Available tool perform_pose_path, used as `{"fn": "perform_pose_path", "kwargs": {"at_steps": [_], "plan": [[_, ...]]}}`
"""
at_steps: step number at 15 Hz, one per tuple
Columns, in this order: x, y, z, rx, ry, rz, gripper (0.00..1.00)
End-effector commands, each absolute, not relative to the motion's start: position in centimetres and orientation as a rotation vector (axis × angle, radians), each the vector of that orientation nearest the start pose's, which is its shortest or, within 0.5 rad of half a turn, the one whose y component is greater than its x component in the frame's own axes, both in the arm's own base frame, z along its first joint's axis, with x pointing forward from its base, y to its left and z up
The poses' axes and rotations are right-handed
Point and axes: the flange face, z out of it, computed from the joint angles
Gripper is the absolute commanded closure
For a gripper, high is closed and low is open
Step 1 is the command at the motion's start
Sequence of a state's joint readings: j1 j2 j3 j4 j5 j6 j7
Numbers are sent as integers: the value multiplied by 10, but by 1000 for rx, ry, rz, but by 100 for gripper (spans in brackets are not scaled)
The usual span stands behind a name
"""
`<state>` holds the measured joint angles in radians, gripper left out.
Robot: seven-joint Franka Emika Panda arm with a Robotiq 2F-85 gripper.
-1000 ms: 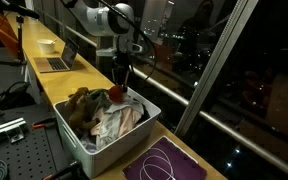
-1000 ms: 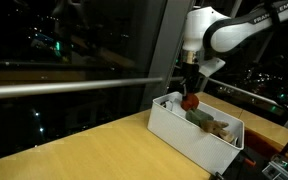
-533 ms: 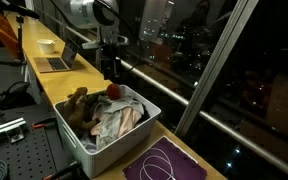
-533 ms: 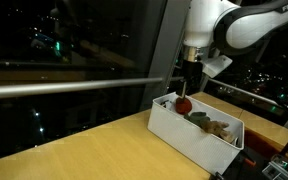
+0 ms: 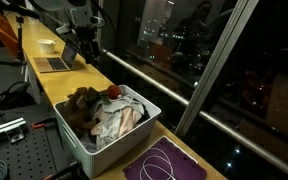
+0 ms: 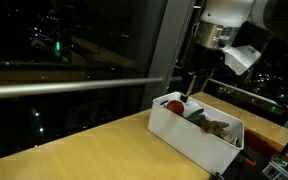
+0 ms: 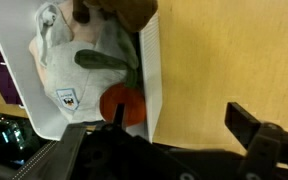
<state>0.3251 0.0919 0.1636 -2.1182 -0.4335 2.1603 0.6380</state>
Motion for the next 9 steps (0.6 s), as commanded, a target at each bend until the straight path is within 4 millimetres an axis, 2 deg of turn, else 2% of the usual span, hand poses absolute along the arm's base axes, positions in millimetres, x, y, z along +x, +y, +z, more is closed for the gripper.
{"fn": "perform_pose_path", "kwargs": {"at_steps": [1, 9], "plan": [[492, 249, 368, -3437, -182, -247, 0], [492, 248, 366, -3433, -175, -252, 0]]}}
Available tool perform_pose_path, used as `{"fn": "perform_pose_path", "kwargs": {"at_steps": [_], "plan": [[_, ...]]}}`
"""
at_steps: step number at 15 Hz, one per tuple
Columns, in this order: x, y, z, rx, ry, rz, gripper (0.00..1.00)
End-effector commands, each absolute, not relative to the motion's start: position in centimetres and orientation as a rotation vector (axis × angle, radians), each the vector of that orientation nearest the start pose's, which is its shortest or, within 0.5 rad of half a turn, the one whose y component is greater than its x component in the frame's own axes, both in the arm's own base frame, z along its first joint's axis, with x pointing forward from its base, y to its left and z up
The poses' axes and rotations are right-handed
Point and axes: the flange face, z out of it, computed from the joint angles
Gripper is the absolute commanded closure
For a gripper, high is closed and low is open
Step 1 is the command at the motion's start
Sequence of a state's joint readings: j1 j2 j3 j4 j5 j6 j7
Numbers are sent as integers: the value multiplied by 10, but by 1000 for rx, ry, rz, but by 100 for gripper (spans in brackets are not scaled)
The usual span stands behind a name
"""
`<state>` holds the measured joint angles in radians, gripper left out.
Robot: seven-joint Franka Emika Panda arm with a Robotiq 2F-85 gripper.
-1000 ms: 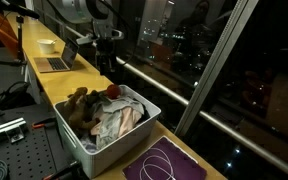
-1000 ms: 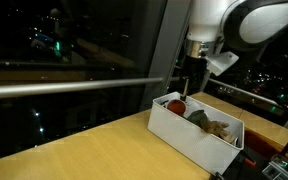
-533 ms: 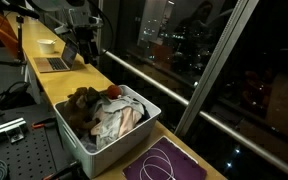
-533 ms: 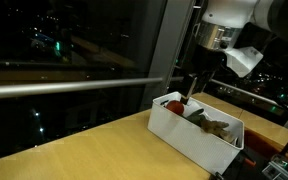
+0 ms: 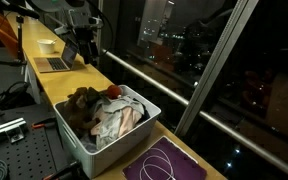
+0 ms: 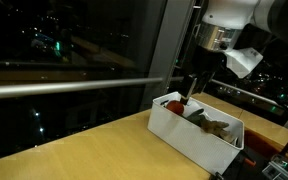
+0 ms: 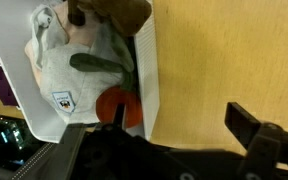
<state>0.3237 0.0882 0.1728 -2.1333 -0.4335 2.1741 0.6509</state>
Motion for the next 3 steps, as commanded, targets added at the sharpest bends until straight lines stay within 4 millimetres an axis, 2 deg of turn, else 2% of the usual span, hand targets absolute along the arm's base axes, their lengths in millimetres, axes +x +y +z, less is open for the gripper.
{"fn": "perform_pose_path", "kwargs": {"at_steps": [1, 3], "plan": [[492, 248, 366, -3433, -175, -252, 0], [492, 248, 366, -3433, -175, -252, 0]]}}
